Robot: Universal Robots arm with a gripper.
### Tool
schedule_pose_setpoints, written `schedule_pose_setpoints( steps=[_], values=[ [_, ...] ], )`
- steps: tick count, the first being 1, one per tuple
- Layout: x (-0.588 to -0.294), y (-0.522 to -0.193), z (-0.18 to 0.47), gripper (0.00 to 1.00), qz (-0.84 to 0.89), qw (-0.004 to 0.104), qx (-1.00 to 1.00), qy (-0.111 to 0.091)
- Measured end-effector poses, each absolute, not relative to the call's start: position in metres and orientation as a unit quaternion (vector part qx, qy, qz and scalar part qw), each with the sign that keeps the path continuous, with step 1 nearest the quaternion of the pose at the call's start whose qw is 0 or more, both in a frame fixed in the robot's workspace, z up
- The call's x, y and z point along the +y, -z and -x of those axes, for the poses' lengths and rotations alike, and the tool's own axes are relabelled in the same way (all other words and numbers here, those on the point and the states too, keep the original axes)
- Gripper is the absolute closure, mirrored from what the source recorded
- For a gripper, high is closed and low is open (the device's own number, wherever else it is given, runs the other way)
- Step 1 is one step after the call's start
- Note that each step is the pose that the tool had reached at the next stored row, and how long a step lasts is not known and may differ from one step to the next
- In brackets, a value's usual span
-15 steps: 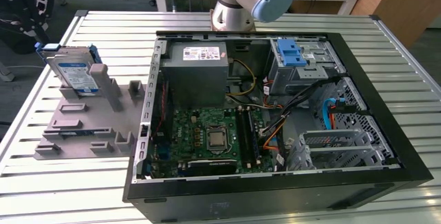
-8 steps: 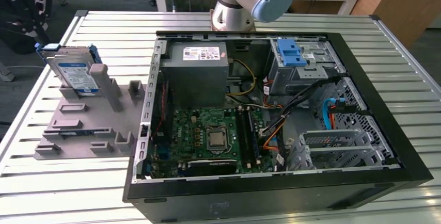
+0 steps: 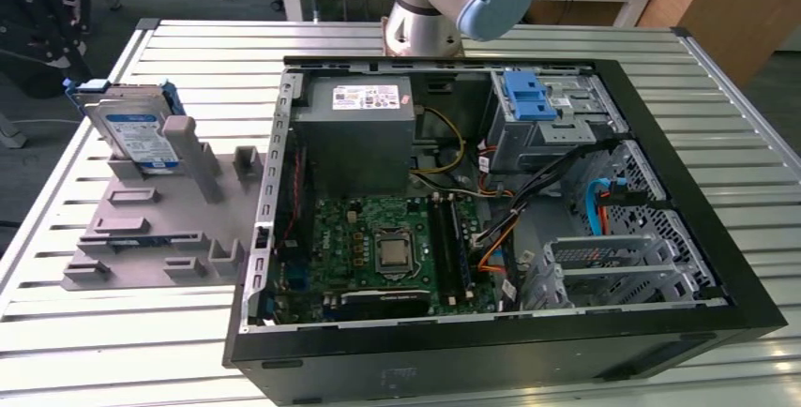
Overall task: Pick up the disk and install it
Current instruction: 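Pick up the disk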
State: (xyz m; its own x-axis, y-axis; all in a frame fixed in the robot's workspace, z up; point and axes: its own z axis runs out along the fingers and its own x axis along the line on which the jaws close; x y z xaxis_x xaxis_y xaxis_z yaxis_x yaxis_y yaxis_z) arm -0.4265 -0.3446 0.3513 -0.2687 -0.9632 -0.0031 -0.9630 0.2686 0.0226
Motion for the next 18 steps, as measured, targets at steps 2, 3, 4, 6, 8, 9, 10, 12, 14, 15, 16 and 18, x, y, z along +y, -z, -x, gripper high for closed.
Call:
schedule_pose_setpoints(
  steps=[2,3,4,6,8,9,10,12,14,15,16,18],
  values=[
    [-0.3446,-0.3513,0.4265,0.89,-0.618,0.006,-0.786,0.01],
    [-0.3446,-0.3512,0.4265,0.89,-0.625,0.006,-0.781,0.01],
    [-0.3447,-0.3512,0.4265,0.89,-0.631,0.006,-0.776,0.01],
    [-0.3446,-0.3512,0.4266,0.89,-0.636,0.006,-0.771,0.01],
    [-0.3447,-0.3512,0.4265,0.89,-0.636,0.006,-0.771,0.009],
    [-0.3446,-0.3512,0.4265,0.89,-0.636,0.006,-0.771,0.009],
    [-0.3447,-0.3512,0.4265,0.89,-0.636,0.006,-0.771,0.009],
    [-0.3446,-0.3511,0.4265,0.89,-0.64,0.006,-0.768,0.009],
    [-0.3446,-0.3507,0.4265,0.89,-0.654,0.006,-0.757,0.009],
    [-0.3446,-0.3503,0.4265,0.89,-0.66,0.006,-0.751,0.009],
    [-0.3435,-0.3501,0.4266,0.89,-0.663,0.006,-0.748,0.009],
    [-0.3381,-0.3497,0.4266,0.89,-0.664,0.006,-0.748,0.009]
  ],
)
